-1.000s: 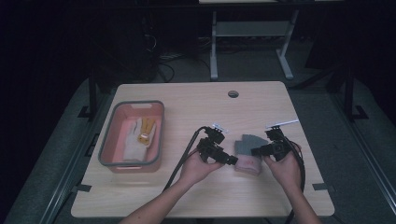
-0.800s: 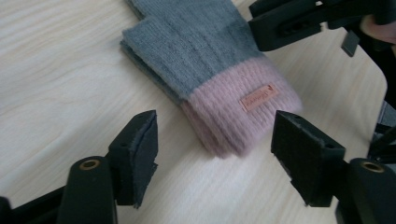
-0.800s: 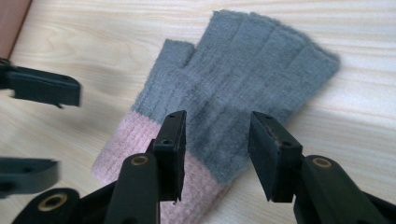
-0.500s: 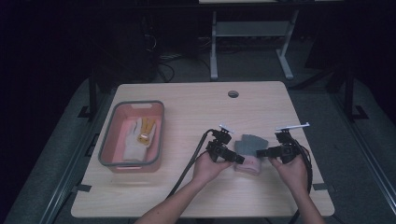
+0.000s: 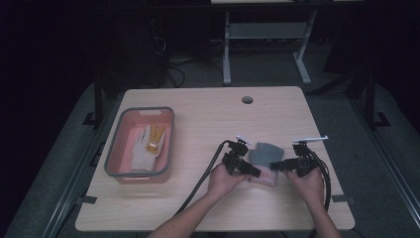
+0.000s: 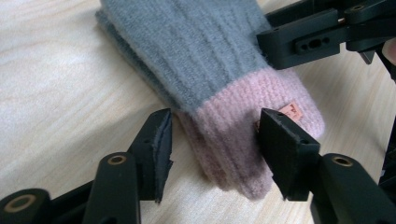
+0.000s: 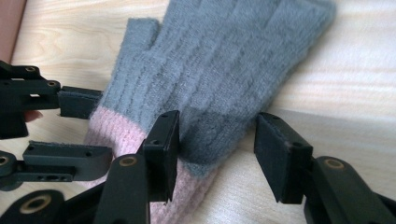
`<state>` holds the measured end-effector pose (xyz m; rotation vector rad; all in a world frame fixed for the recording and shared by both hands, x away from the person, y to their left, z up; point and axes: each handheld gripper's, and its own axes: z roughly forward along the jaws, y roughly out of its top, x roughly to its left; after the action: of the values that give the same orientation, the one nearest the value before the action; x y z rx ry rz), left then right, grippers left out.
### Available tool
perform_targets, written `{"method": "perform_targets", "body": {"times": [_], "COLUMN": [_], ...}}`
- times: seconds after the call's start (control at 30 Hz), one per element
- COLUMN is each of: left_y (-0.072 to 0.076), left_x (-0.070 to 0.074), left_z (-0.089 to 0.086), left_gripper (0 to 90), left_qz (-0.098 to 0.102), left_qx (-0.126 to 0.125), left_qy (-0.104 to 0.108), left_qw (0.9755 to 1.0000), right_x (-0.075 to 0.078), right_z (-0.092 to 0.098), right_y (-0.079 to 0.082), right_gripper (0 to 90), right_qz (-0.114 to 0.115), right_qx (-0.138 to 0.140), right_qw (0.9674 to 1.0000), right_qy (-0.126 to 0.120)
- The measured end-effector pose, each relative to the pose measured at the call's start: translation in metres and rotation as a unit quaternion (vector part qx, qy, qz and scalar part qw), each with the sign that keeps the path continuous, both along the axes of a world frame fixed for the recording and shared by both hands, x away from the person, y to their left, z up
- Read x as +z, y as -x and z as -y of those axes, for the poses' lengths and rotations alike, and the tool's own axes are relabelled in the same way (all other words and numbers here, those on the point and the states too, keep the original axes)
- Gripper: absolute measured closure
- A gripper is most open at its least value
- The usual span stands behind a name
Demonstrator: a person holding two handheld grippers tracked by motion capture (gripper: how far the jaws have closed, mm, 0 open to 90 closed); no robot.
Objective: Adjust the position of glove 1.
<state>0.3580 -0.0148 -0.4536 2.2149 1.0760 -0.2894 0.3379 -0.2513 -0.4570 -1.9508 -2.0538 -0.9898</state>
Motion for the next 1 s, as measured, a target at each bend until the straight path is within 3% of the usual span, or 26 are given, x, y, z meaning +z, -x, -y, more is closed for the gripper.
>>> {"method": "perform_targets", "body": {"times": [0.2,0.47,0.67,1.0], "left_y": [-0.001,-0.006,-0.007,-0.008], "left_x": [-0.002,-0.006,-0.006,-0.002], "left_z": [0.0,-0.002,-0.002,-0.006], "left_gripper": [45.3,54.8,64.0,66.8], "left_qz": [-0.014,-0.043,-0.042,-0.032], "left_qx": [-0.003,-0.001,0.004,-0.003], "left_qy": [0.009,0.037,0.053,0.061], "left_qw": [0.9999,0.9984,0.9977,0.9976], "right_x": [-0.002,-0.01,-0.013,-0.006], "right_z": [-0.002,0.001,0.004,0.004], "right_y": [0.002,0.002,0.002,0.002], "right_gripper": [55.9,69.6,76.6,78.2], "right_qz": [0.005,0.0,0.013,0.013], "right_qx": [-0.007,-0.012,-0.005,0.005], "right_qw": [0.9999,0.9981,0.997,0.9973], "right_qy": [-0.007,-0.06,-0.076,-0.072]}}
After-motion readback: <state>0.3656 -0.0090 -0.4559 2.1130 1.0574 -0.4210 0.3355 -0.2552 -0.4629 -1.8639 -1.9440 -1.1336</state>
